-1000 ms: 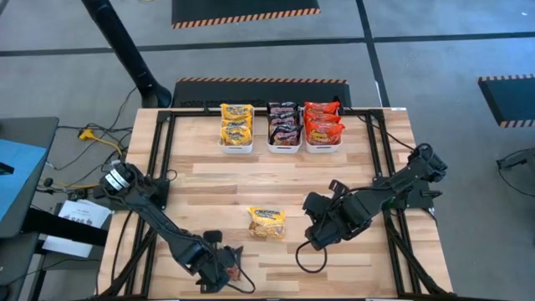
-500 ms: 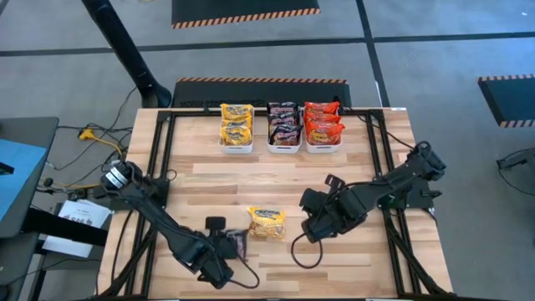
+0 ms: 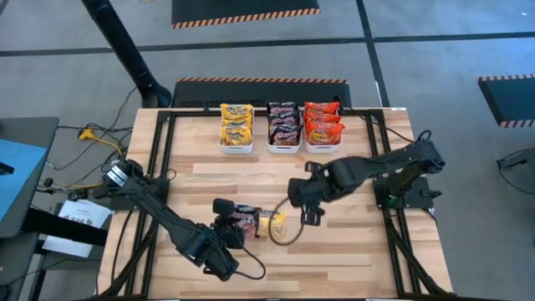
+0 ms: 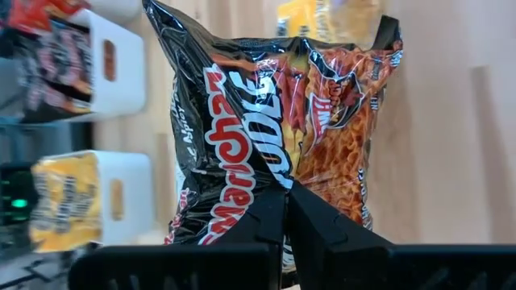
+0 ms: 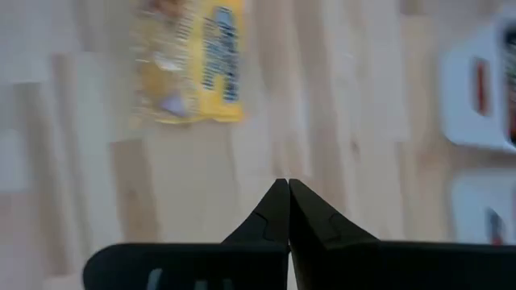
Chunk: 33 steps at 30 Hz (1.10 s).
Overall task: Sort Maruchan noodles
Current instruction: Put the black noodle pack into the middle white bin
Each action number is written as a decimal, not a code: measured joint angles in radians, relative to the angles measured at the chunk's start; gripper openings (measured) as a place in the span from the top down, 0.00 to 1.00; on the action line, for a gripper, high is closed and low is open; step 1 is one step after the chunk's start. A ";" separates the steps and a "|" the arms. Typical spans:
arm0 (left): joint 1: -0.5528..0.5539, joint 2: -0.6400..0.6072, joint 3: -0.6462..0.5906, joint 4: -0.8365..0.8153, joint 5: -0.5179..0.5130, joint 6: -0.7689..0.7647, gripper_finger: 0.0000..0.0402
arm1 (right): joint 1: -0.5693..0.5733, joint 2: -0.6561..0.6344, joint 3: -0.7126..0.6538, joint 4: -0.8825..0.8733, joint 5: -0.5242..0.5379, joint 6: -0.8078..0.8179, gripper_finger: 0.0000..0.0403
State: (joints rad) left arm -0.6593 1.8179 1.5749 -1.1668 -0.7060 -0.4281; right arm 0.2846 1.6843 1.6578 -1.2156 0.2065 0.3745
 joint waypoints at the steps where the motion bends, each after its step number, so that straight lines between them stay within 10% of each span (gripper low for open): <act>1: 0.005 0.000 0.000 -0.001 -0.012 0.014 1.00 | -0.017 -0.011 0.000 0.021 -0.042 -0.031 0.96; 16: 0.102 -0.001 0.000 0.035 -0.142 0.192 1.00 | -0.289 -0.148 0.000 0.319 -0.314 -0.186 0.91; 25: 0.173 -0.001 0.000 0.082 -0.173 0.208 1.00 | -0.337 -0.124 0.000 0.313 -0.319 -0.188 0.74; 33: 0.187 -0.001 0.000 0.134 -0.179 0.237 1.00 | -0.405 -0.117 0.000 0.340 -0.543 -0.089 0.55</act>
State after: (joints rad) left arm -0.4721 1.8168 1.5753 -1.0333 -0.8849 -0.1913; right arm -0.1205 1.5669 1.6577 -0.8756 -0.3369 0.2858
